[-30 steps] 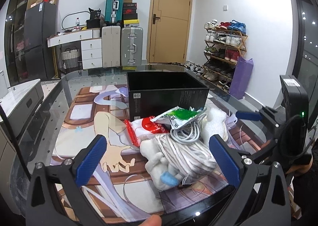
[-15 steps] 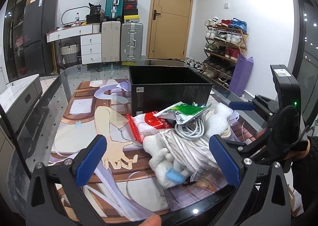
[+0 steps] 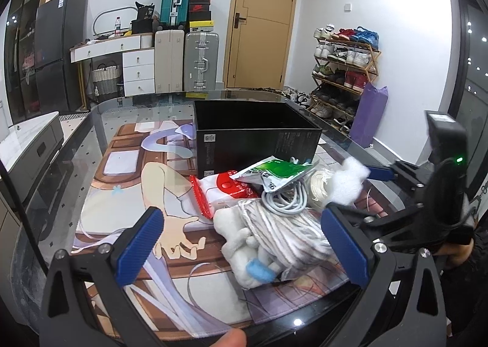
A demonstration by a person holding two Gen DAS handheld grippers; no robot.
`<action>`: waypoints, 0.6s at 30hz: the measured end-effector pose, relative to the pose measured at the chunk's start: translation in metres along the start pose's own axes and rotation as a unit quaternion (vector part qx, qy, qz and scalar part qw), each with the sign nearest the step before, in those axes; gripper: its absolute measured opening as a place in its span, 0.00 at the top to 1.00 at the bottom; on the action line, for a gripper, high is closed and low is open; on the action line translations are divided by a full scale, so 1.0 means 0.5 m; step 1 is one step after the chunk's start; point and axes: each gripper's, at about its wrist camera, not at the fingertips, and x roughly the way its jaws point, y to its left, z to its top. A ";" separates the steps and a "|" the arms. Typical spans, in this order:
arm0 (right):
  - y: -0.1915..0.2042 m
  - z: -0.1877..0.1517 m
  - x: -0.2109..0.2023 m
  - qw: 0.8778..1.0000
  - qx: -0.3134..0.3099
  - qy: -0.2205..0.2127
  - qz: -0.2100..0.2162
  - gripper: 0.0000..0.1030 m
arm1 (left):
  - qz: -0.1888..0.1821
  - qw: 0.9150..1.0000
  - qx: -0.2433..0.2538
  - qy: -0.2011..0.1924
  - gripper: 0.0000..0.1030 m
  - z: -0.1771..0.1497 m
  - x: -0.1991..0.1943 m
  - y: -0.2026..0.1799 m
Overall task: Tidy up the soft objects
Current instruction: 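Grasp the white foam block with the right tool while the left tool grasps the bagged white rope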
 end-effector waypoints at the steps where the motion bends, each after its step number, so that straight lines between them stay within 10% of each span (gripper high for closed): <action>1: -0.004 -0.005 -0.011 1.000 0.012 -0.004 0.000 0.12 | -0.002 1.000 0.002 0.001 0.00 0.000 0.001 -0.004; 18: -0.038 -0.039 -0.067 0.998 0.062 -0.021 -0.022 0.12 | 0.065 0.993 0.073 0.067 0.00 -0.005 0.065 -0.106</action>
